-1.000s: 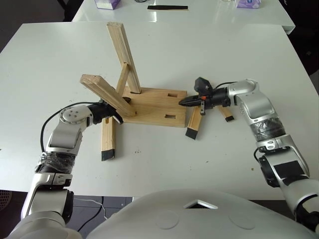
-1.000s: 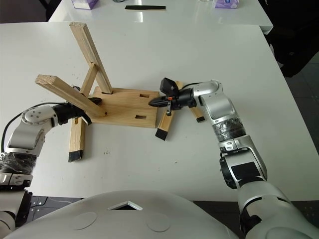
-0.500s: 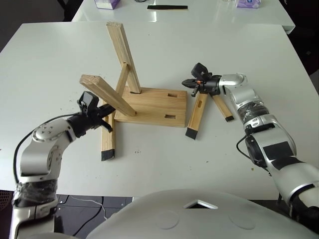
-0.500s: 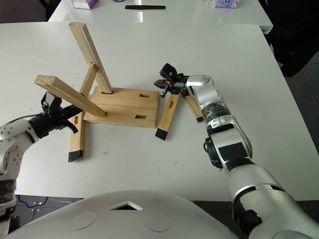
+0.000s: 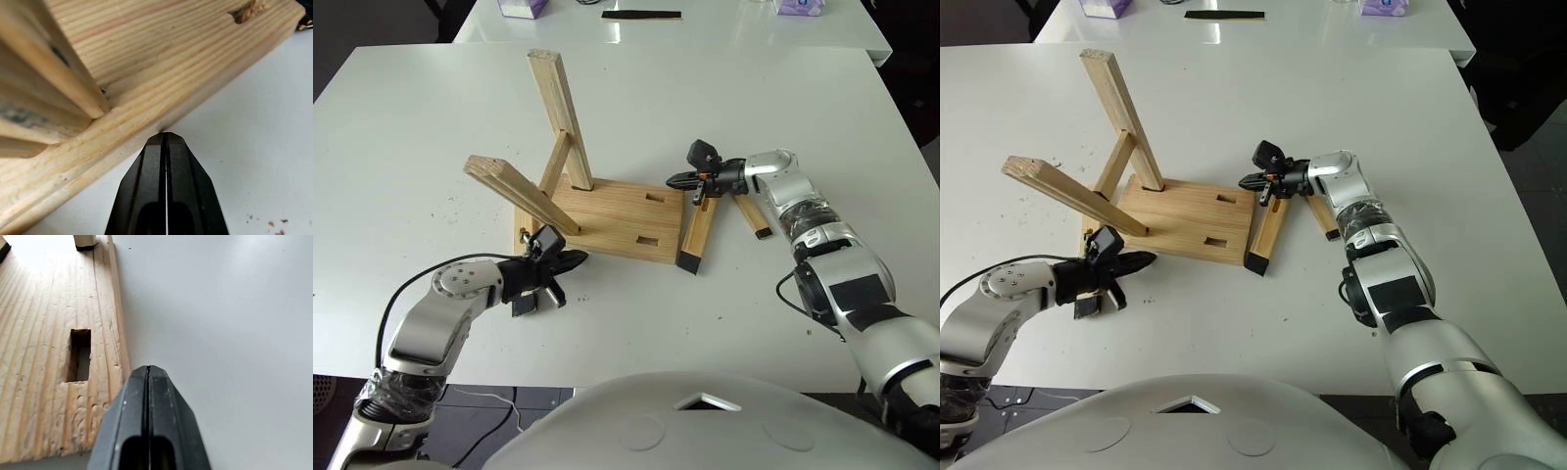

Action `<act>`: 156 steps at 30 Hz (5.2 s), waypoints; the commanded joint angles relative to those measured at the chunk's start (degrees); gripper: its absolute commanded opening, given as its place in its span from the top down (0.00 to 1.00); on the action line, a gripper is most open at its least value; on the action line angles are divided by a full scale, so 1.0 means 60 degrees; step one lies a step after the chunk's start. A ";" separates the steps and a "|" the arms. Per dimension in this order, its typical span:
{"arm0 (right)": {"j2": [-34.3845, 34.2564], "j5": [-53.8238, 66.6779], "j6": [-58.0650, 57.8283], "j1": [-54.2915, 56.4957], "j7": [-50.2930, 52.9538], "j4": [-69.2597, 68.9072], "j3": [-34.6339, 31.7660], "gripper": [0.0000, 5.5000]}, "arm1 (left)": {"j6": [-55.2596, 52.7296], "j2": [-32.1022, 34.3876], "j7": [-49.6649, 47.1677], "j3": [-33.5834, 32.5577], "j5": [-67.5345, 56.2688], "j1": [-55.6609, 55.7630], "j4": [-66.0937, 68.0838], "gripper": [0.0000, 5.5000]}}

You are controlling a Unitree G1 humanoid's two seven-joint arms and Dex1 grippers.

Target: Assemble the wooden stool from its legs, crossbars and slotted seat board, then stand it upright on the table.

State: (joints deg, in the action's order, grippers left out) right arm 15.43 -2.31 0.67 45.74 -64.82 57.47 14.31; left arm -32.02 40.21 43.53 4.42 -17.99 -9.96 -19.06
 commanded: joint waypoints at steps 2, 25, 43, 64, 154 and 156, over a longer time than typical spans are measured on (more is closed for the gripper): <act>0.0228 0.0168 -0.0448 -0.0856 -0.1184 -0.1645 0.0312 1.00 | 0.0353 -0.0525 -0.0502 0.0321 0.0598 0.0553 0.1249 1.00; 0.0954 0.1326 -0.3849 -0.3525 -0.1182 -0.7477 0.0532 1.00 | 0.1139 -0.1277 -0.1074 -0.0213 0.0493 0.0827 0.2057 1.00; 0.1327 0.1292 -0.3458 -0.4195 -0.0102 -0.8091 0.0854 1.00 | 0.1683 -0.1922 -0.1483 -0.0064 0.1066 0.2040 0.3514 1.00; 0.0489 0.1469 -0.5003 -0.9324 0.6961 -1.2852 -0.3759 0.76 | 0.1595 -0.5972 -0.7368 -0.4147 -0.0442 -0.0424 -0.1702 1.00; 0.1342 1.1285 -0.9158 -0.0690 0.2684 -1.1249 -0.3989 0.76 | -0.1661 -0.2075 -0.5170 -0.3145 -1.3751 0.6099 -0.1123 0.67; 0.1404 1.1316 -0.9184 -0.0639 0.2590 -1.1171 -0.3937 0.76 | -0.1653 -0.2052 -0.5106 -0.3069 -1.3610 0.6090 -0.1142 0.67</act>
State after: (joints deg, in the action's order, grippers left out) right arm 23.01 65.01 -53.71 39.88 -48.52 -10.06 -9.48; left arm -41.54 26.86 12.37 -14.94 -100.02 26.35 -25.63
